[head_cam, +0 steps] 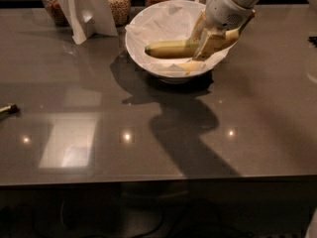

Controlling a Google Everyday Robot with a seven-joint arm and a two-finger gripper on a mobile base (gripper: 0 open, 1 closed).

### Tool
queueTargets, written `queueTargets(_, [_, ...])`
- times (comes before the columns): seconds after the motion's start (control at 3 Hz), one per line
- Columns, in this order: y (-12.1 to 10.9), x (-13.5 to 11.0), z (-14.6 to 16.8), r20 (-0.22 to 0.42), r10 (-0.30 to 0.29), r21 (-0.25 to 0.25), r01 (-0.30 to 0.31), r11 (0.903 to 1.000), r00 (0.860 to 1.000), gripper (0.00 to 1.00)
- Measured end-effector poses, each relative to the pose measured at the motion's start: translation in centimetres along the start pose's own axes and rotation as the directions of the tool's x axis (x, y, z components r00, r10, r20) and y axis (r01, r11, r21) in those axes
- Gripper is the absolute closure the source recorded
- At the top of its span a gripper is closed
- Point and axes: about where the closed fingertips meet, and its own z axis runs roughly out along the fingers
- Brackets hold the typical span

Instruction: Pick banana from white bowl

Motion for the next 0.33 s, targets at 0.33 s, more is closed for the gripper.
queueTargets(0.33, [2.13, -1.38, -3.12, 0.031, -0.047, 0.008, 0.046, 0.9989, 0.998, 1.0])
